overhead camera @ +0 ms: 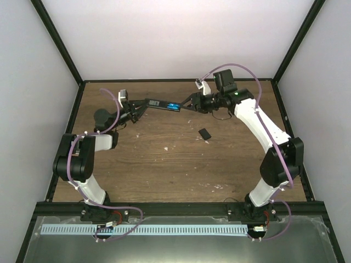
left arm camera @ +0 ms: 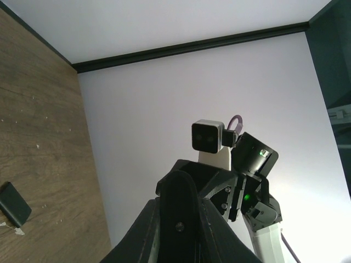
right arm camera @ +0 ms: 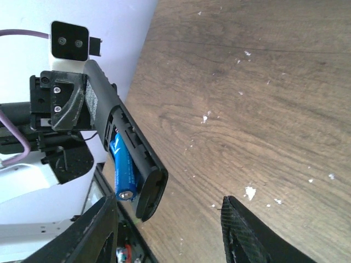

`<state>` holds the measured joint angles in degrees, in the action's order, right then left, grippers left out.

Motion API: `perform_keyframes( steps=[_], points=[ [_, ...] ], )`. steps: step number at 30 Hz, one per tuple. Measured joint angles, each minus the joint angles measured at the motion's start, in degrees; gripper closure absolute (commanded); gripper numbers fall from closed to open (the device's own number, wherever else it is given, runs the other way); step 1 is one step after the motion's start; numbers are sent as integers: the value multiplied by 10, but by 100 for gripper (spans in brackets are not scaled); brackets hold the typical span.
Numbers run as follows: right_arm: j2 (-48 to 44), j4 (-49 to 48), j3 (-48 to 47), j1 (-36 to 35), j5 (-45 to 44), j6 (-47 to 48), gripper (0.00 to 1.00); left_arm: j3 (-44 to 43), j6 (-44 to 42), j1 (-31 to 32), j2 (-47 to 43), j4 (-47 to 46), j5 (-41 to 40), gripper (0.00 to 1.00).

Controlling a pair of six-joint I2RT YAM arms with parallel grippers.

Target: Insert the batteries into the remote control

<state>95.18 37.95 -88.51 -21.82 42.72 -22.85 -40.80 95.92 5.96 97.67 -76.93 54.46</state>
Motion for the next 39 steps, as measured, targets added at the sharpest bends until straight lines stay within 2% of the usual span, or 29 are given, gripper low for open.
perform_keyframes(
  steps=[7, 23, 29, 39],
  points=[
    [-3, -13, 7, 7, 39, -51, 56, -5, 1, 0, 0, -2, 1, 100],
    [-14, -133, 91, 19, 108, -156, 57, -11, 17, 0, 7, -13, 9, 100],
    [-15, -219, 123, 19, 132, -200, 58, -11, 23, 0, 13, -17, 11, 100],
    [-18, -228, 126, 19, 131, -200, 59, -19, 36, 0, 26, -33, 16, 100]
  ],
)
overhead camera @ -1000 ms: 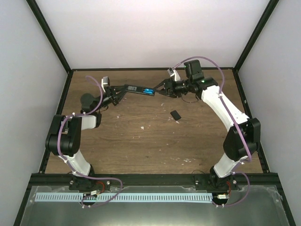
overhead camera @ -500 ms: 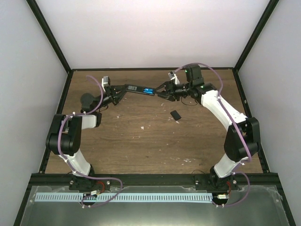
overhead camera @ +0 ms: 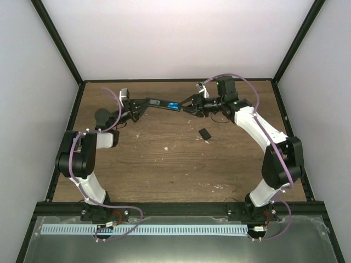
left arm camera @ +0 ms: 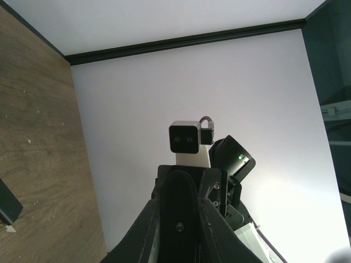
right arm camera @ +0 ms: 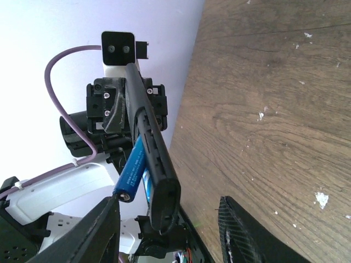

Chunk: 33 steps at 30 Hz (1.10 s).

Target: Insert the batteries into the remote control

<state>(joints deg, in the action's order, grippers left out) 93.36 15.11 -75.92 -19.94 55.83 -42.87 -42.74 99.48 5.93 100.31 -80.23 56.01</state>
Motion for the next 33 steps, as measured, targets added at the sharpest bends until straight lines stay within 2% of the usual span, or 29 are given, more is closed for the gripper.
perform_keyframes(
  steps=[21, 27, 33],
  points=[
    [-13, 41, 0, 0, -23, 66, 57, -3, 12, -11, 5, -8, 10, 100],
    [-42, 23, 10, 0, -10, 73, 57, -6, 13, -18, 5, -9, 11, 100],
    [-37, -16, 10, 0, 0, 39, 57, -8, 13, -19, 5, -11, 11, 100]
  ],
)
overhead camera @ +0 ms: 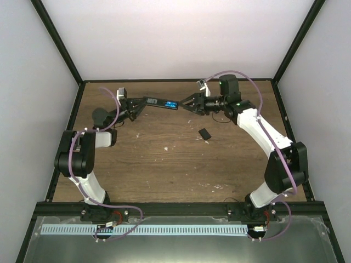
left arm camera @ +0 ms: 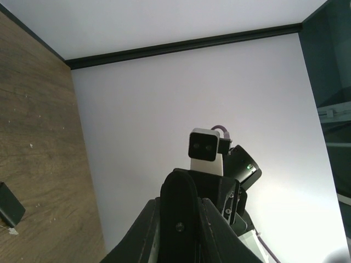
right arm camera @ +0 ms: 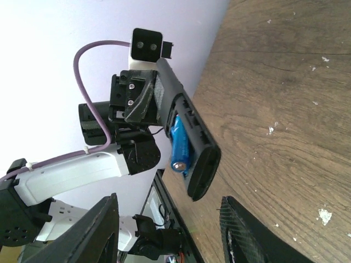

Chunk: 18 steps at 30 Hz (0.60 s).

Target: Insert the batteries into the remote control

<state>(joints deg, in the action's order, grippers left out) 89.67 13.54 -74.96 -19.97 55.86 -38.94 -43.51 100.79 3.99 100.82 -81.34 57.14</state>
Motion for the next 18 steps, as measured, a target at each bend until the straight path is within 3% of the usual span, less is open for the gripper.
perform_keyframes(
  steps=[18],
  points=[
    [42, -93, 0, -5, 25, -86, 56, 0, 8, 0, 0, -10, 6, 100]
  ],
)
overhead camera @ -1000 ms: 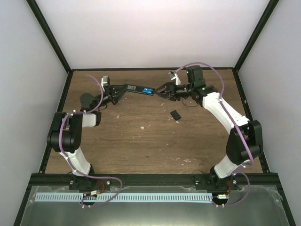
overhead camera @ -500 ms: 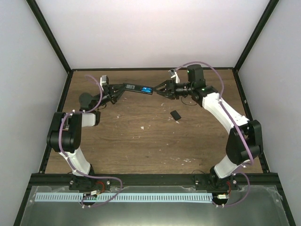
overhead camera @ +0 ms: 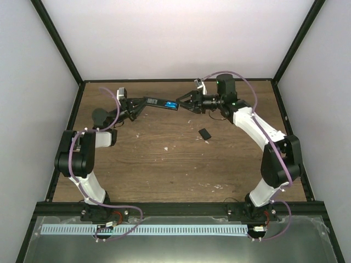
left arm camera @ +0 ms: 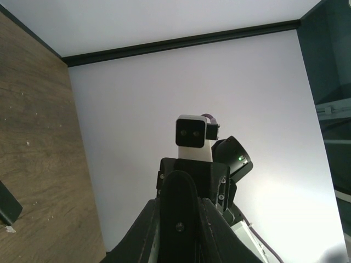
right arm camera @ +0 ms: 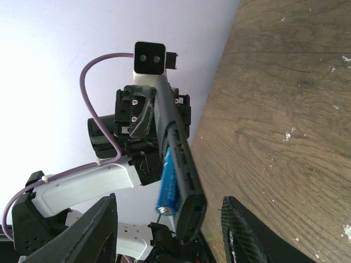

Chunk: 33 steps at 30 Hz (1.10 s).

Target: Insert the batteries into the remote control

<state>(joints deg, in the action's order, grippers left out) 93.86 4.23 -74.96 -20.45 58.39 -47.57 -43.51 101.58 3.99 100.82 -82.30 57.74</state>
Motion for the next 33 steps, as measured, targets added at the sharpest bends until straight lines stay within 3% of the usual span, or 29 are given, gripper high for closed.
perform_keyframes(
  steps=[33],
  points=[
    [21, -34, -1, -19, 5, -24, 74, 0, 3, 0, 0, -9, 0, 100]
  ],
)
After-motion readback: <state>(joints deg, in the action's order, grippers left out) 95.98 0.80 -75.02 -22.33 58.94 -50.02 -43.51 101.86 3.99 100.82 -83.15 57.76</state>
